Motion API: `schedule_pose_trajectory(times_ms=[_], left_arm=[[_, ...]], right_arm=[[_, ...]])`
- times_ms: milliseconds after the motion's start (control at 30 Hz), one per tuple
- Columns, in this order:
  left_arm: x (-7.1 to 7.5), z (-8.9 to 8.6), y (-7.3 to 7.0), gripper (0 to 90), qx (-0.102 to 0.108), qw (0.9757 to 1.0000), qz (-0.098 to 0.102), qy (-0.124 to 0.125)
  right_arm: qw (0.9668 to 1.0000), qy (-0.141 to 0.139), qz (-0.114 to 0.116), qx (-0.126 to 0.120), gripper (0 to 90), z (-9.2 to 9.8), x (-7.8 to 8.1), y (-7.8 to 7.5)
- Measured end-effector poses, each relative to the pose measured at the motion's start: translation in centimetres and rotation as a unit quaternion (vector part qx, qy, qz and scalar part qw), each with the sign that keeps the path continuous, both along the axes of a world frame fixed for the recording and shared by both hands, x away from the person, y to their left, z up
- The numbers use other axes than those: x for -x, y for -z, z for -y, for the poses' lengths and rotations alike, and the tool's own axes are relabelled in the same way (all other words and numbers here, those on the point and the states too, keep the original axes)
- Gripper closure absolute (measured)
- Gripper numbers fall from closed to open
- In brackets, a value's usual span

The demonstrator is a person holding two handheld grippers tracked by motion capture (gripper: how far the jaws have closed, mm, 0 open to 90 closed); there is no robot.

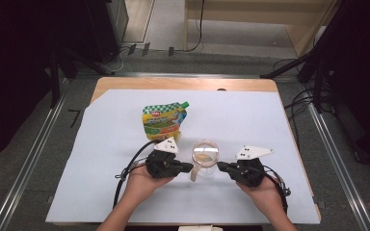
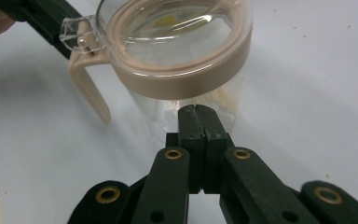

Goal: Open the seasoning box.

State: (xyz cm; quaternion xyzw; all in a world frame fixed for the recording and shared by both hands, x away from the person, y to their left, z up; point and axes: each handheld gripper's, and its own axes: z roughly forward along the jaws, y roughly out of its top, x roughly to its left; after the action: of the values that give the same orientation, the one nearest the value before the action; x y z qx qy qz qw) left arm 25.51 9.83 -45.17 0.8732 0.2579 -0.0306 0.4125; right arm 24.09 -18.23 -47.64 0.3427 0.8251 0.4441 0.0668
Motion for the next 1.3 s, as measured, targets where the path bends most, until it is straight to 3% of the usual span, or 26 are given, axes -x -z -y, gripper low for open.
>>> schedule_pose_trajectory(times_ms=[400,500,600,800,967,1300], left_arm=[[0.4,2.0,0.4,90.0,-0.020,0.9996,0.008,0.018],[0.5,2.4,0.3,90.0,-0.016,0.9995,0.008,0.024],[0.6,2.9,0.2,87.3,0.011,0.9992,0.005,0.038],[0.8,4.0,0.5,88.2,-0.004,0.9985,0.005,0.054],[0.6,3.4,0.0,87.3,-0.004,0.9983,0.001,0.059],[-0.4,0.9,-0.9,82.2,-0.002,0.9989,0.002,0.046]], right_arm=[[0.9997,0.021,0.008,-0.003,90.0,-0.3,-0.7,0.5],[0.9997,0.018,0.014,0.000,90.0,-0.7,-0.7,0.6],[0.9996,0.016,0.022,0.000,90.0,-1.3,-0.6,0.7],[0.9995,0.020,0.024,0.001,90.0,-1.3,-0.5,0.8],[0.9993,0.026,0.024,-0.009,90.0,-0.6,-0.1,0.3],[0.9994,0.017,0.023,-0.020,90.0,-0.8,2.6,-0.7]])
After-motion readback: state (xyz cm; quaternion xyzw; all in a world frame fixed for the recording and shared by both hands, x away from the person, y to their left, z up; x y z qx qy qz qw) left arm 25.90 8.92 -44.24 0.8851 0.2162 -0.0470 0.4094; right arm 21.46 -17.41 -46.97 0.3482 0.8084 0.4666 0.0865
